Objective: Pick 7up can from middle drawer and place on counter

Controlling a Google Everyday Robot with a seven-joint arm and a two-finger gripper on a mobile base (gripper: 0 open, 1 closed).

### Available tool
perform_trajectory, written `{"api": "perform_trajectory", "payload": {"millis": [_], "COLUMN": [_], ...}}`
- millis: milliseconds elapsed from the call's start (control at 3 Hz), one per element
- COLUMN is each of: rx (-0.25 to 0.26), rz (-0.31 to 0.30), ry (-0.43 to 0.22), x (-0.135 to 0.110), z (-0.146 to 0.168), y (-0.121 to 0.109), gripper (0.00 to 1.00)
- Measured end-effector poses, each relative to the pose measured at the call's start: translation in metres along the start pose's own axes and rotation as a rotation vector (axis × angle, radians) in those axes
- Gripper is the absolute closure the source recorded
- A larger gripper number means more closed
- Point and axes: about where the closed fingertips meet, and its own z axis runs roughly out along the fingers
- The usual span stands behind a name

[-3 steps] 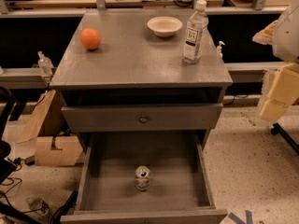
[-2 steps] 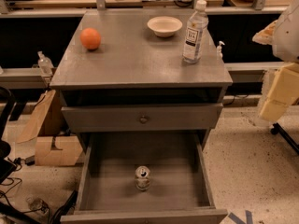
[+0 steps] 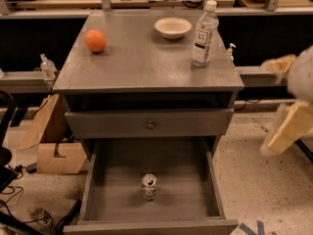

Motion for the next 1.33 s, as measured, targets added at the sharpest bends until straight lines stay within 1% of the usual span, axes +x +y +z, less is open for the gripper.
{"api": "perform_trajectory", "payload": {"millis": [333,667,1000,1333], "rx": [0.000,0.041,0.104,0.117], "rz": [0.036,0.088,0.126,0.121], "ry": [-0.172,-0.381,-0.576,-0.671], "x": [0.027,0.035,0.030,0.036], "z": [0.052,0.108,0.151,0.184], "y": [0.021,0.029,0.025,0.029], "gripper": [0.00,0.00,0.00,0.00]}}
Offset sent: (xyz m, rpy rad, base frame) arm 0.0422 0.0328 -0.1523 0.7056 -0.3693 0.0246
